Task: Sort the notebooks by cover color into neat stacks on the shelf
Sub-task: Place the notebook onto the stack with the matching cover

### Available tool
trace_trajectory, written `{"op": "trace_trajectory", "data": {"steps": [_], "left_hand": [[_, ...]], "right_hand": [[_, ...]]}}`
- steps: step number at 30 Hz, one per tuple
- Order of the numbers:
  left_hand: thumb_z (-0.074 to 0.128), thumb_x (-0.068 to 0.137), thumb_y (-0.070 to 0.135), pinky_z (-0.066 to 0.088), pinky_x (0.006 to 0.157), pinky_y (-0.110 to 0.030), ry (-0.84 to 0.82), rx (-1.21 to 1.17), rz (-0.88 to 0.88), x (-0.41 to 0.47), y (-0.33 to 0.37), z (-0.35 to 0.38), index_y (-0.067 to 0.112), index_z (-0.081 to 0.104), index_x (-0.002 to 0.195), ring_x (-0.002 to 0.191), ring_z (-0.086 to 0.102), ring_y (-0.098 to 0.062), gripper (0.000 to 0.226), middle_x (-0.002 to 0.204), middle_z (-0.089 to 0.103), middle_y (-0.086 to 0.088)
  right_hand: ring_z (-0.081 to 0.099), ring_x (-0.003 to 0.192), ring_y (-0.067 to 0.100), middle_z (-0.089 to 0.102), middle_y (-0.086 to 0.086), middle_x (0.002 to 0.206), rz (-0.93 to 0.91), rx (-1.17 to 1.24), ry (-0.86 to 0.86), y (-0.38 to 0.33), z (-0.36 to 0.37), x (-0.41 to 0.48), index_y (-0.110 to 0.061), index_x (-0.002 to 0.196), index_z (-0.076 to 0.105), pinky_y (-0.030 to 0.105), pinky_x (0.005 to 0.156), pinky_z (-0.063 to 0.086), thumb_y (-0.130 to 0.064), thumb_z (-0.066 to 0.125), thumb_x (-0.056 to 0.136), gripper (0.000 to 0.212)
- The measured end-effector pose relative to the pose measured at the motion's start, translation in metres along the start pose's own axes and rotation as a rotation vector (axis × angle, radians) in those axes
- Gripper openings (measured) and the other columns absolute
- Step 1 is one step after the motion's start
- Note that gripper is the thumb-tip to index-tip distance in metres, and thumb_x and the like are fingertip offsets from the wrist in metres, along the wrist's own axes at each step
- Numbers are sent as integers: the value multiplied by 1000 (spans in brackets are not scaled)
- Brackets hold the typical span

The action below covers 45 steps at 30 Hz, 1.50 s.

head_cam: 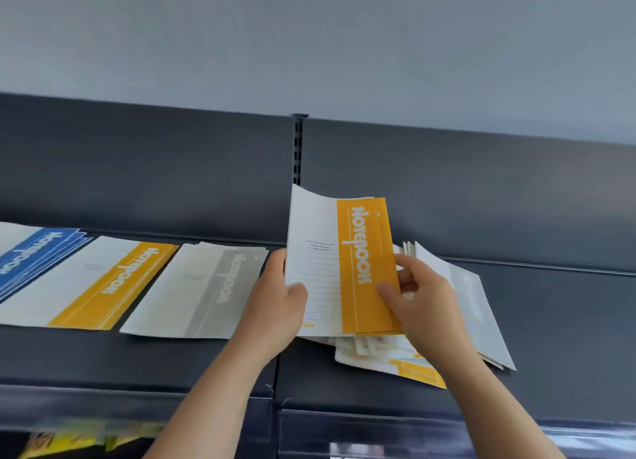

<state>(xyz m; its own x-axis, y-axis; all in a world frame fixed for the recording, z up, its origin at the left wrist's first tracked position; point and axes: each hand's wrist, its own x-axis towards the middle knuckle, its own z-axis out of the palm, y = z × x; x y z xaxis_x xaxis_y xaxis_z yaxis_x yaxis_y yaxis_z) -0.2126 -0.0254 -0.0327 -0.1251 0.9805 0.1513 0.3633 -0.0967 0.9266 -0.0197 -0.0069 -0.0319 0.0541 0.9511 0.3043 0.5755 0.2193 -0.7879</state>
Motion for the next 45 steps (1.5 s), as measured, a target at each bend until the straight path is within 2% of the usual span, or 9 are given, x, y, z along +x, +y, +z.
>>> {"op": "trace_trajectory", "data": {"steps": [5, 10, 15, 25, 30, 33, 39, 41, 45], "left_hand": [[44, 98, 13, 41, 57, -5, 95, 64, 5, -6, -21, -58, 34, 42, 131, 106, 52, -4, 39, 124, 54, 17], [50, 96, 14, 44, 53, -5, 208, 102, -19, -11, -44, -131, 30, 53, 117, 104, 58, -5, 26, 119, 60, 16], [52, 95, 14, 43, 53, -6, 240, 164, -48, -11, -66, -202, 29, 52, 107, 97, 57, -4, 19, 114, 60, 15], [49, 98, 17, 40, 45, -7, 213, 273, -60, 3, -113, -294, 31, 52, 116, 98, 50, -4, 23, 126, 58, 8], [47, 98, 14, 46, 58, -11, 233, 361, -36, 23, -134, -314, 22, 55, 122, 99, 50, -8, 27, 125, 58, 2], [47, 98, 15, 51, 69, -19, 254, 465, -60, 34, -147, -318, 18, 52, 122, 100, 50, -11, 24, 123, 56, -3], [48, 98, 19, 46, 80, -22, 187, 635, -112, 39, -163, -317, 12, 50, 121, 106, 53, -17, 24, 117, 55, -6], [49, 98, 20, 48, 85, -25, 179, 669, -110, 40, -167, -316, 12, 49, 120, 110, 51, -18, 24, 119, 54, -6], [48, 98, 28, 42, 96, -26, 207, 801, -59, 37, -164, -318, 16, 44, 129, 122, 40, -18, 33, 131, 48, -1]], "right_hand": [[58, 75, 0, 61, -15, 85, -28, 23, -59, -39, 47, -3, -34, 109, 50, 10, 51, 40, -26, 65, 86, 29], [59, 72, 2, 62, -11, 82, -22, 81, -81, -79, 111, -9, -26, 96, 53, 11, 52, 41, -22, 73, 80, 26], [63, 80, 6, 65, -10, 87, 22, 109, -106, -118, 171, -16, -24, 97, 59, 20, 65, 51, -25, 74, 78, 24], [63, 78, 12, 66, -3, 84, 123, 67, -151, -168, 262, -27, -17, 102, 61, 24, 65, 51, -30, 72, 80, 27], [61, 75, 13, 64, -3, 83, 82, -26, -205, -185, 294, -22, -18, 107, 59, 23, 61, 47, -32, 63, 87, 25], [61, 76, 13, 63, -5, 81, 42, -149, -230, -185, 309, -19, -19, 105, 60, 31, 72, 54, -36, 60, 89, 24], [58, 85, 16, 62, 0, 93, -63, -421, -267, -180, 324, -22, -19, 103, 62, 35, 90, 47, -36, 49, 94, 24], [57, 88, 16, 58, 1, 104, -58, -411, -262, -179, 325, -22, -22, 103, 63, 34, 91, 48, -37, 51, 93, 23], [55, 92, 12, 50, -2, 119, -65, -357, -234, -179, 320, -20, -23, 127, 56, 20, 85, 47, -35, 55, 92, 37]]}}
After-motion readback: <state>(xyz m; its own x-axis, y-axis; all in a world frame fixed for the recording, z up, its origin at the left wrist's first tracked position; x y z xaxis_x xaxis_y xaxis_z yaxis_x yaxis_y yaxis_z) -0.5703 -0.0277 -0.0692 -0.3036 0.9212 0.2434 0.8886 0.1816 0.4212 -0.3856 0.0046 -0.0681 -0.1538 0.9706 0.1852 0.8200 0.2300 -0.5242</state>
